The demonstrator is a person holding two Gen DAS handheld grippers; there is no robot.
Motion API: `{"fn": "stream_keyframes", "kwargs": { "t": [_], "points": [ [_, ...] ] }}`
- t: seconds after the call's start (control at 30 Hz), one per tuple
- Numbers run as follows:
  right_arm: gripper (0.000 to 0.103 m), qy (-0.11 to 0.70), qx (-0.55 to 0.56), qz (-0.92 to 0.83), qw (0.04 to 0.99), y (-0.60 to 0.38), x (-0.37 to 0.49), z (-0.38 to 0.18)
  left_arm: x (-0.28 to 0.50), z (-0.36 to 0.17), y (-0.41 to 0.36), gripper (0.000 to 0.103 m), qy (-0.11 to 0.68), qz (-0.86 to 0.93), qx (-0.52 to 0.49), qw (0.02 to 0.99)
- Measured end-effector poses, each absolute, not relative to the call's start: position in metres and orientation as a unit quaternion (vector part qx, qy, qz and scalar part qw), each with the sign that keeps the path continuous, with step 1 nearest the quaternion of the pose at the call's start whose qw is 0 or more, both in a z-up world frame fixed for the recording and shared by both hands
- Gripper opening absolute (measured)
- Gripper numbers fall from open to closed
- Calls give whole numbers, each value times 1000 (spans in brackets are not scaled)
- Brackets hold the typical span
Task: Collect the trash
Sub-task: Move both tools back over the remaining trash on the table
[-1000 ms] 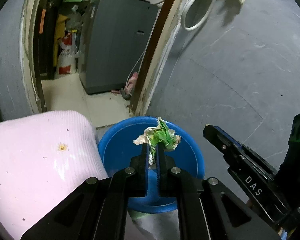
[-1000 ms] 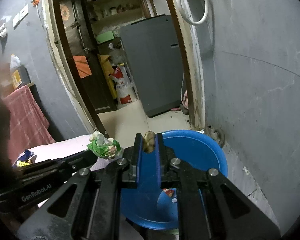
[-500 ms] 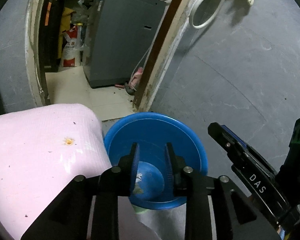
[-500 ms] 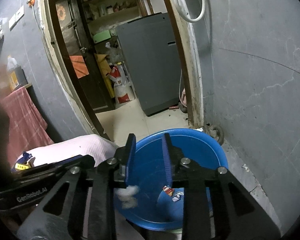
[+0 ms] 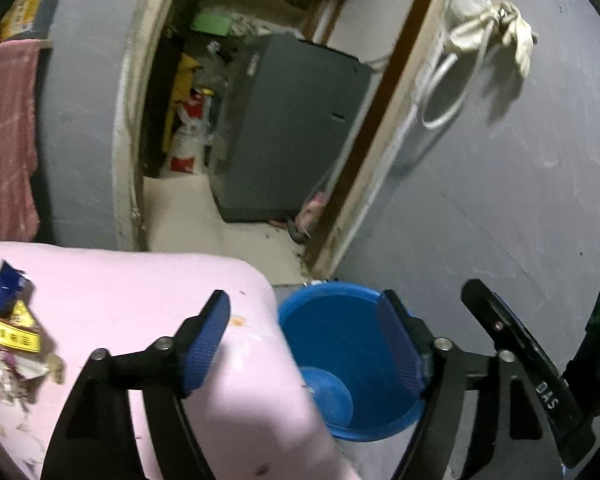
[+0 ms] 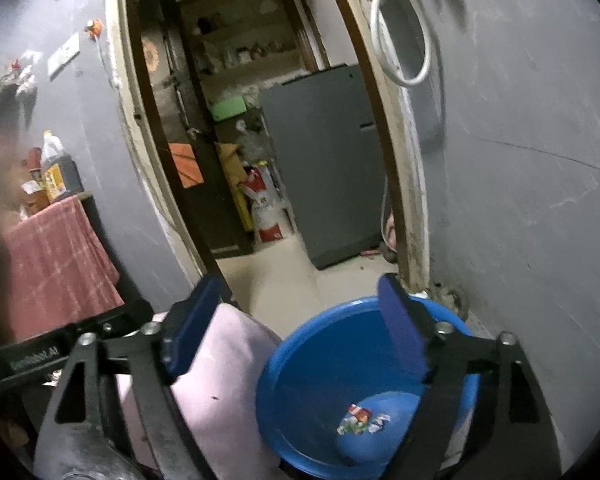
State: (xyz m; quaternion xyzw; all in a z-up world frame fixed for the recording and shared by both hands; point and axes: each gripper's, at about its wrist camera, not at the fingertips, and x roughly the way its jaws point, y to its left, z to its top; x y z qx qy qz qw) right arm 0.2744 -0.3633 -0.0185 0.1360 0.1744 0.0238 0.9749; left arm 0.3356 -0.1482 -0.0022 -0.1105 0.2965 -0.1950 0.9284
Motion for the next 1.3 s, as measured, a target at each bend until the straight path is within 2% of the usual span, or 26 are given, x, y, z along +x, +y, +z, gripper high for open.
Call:
{"fn": "stream_keyframes", "kwargs": {
  "t": [0.07,0.13,0.23,0.77,1.3],
  "points": [
    [99,164,138,36,976,-358,273,-16,330,4,-135,83,281,-184,-110,935],
    [103,156,138,49,977,-353,272,-14,325,8,-126,93,267,-174,-109,941],
    [103,142,137,64,978,-345,270,-10,312,15,-109,97,242,-155,-104,952],
    [103,122,105,138,977,-275,271,1,258,13,-33,99,189,-49,-71,978],
    [103,156,45,219,962,-200,285,-7,225,-18,47,99,212,22,-71,974]
  ]
}}
